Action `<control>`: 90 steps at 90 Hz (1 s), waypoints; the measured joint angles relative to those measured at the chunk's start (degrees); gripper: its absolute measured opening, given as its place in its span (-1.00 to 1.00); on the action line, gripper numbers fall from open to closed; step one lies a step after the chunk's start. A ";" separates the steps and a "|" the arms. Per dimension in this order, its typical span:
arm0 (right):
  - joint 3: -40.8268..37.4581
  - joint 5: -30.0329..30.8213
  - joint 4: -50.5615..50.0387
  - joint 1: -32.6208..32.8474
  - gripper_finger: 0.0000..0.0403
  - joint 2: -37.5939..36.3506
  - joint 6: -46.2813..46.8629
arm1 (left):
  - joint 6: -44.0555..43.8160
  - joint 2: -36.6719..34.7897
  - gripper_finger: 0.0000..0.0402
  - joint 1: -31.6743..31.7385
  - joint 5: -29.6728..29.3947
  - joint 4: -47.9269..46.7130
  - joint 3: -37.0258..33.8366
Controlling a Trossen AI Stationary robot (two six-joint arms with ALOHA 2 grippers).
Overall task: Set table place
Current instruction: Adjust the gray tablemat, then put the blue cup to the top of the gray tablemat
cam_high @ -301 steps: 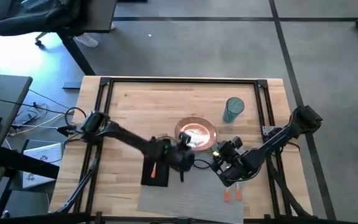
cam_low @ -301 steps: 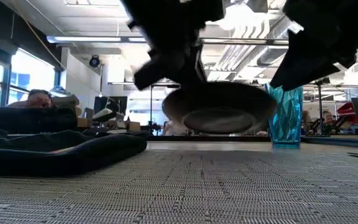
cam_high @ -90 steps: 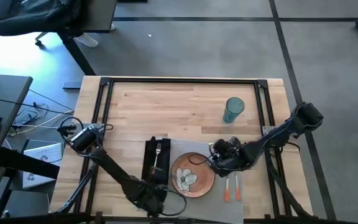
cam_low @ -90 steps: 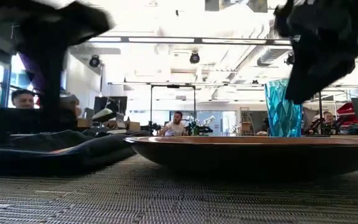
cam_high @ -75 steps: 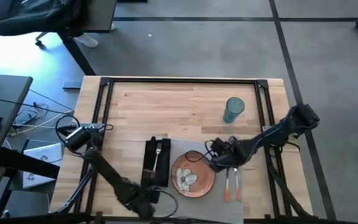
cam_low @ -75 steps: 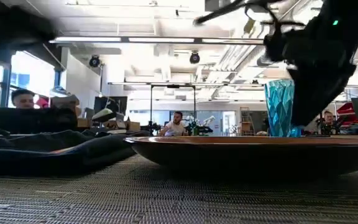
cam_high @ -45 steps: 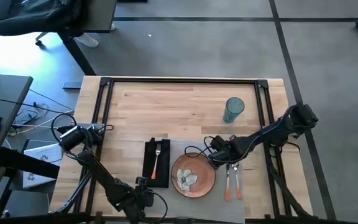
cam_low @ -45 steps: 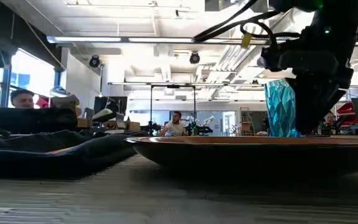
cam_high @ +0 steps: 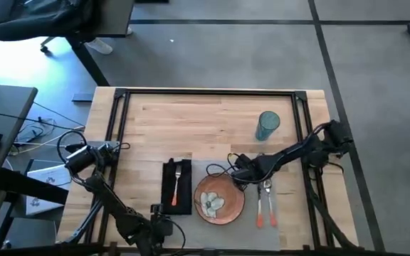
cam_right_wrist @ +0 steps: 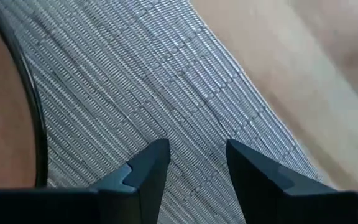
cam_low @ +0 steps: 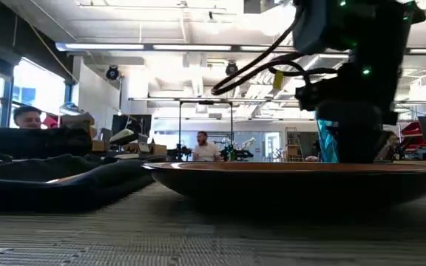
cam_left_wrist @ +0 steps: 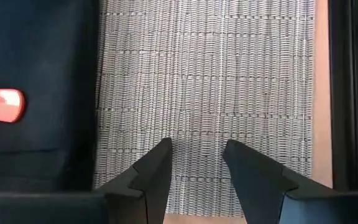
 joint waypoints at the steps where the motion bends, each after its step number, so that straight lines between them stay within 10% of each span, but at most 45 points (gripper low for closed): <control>1: 0.00 -0.01 0.01 -0.13 -0.24 -0.01 -0.24 | -0.18 0.00 -0.29 -0.04 -0.01 -0.11 0.00; 52: -0.49 -1.23 -0.37 -1.56 -0.24 -3.08 -2.63 | -2.55 -4.67 -0.29 -0.51 -0.77 -3.98 -0.30; 90: -0.37 2.92 -1.29 -8.08 -0.23 -31.17 -15.59 | 1.47 -14.60 -0.29 2.58 -0.78 -7.10 -0.18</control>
